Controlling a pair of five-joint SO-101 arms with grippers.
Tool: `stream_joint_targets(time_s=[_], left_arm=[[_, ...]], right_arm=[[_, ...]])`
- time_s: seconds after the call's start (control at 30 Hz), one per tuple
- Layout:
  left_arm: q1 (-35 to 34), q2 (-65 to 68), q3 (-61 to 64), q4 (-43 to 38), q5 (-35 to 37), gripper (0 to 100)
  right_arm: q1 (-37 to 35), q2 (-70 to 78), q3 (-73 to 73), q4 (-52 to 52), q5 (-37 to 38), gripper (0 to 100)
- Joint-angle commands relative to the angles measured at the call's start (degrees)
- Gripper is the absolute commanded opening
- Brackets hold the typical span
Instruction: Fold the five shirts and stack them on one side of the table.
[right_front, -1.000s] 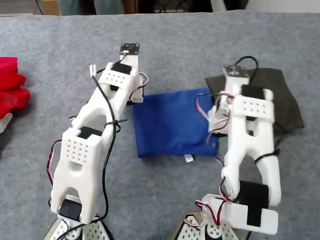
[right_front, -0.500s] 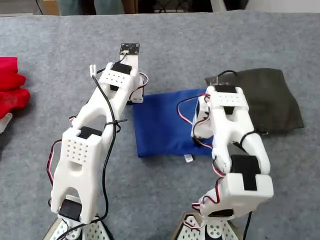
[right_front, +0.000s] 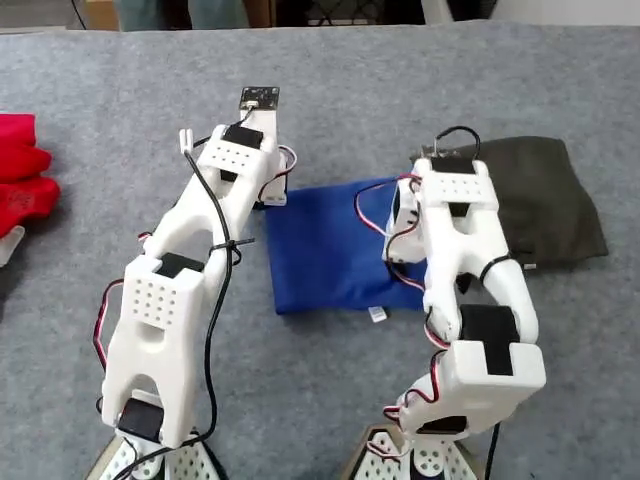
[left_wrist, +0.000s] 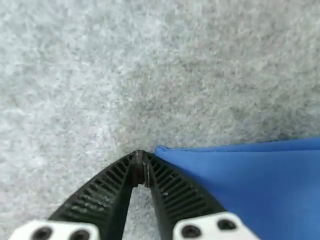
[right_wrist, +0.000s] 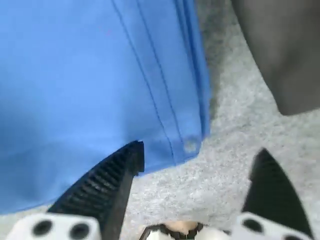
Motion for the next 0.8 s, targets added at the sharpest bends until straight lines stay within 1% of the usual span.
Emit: stream_joint_targets(time_s=[0.0, 0.13, 0.23, 0.3, 0.43, 0.53, 0.77], left_arm=[[-0.2, -0.5, -1.6, -0.2, -0.2, 3], [-0.2, -0.5, -1.6, -0.2, -0.2, 3], [-0.2, -0.5, -1.6, -0.2, -0.2, 3], [-0.2, -0.5, -1.6, -0.1, -0.2, 3], [-1.4, -0.4, -4.3, 3.0, 0.2, 3], [-2.0, -0.1, -5.0, 3.4, 0.2, 3], [-1.7, 0.0, -5.0, 3.4, 0.1, 3]], right_arm=[[-0.7, -0.1, -6.5, 5.4, -0.2, 32.8], [-0.7, -0.1, -10.1, 7.7, -0.5, 36.3], [-2.2, 0.3, -10.0, 6.2, -0.6, 38.0], [-4.2, 0.4, -8.8, 4.5, -2.4, 38.6], [-7.9, 0.4, -4.8, -1.8, -5.4, 40.2], [-9.3, 0.4, -0.4, -6.8, -6.6, 40.7], [-8.4, 0.4, 10.5, -18.0, -6.7, 40.4]])
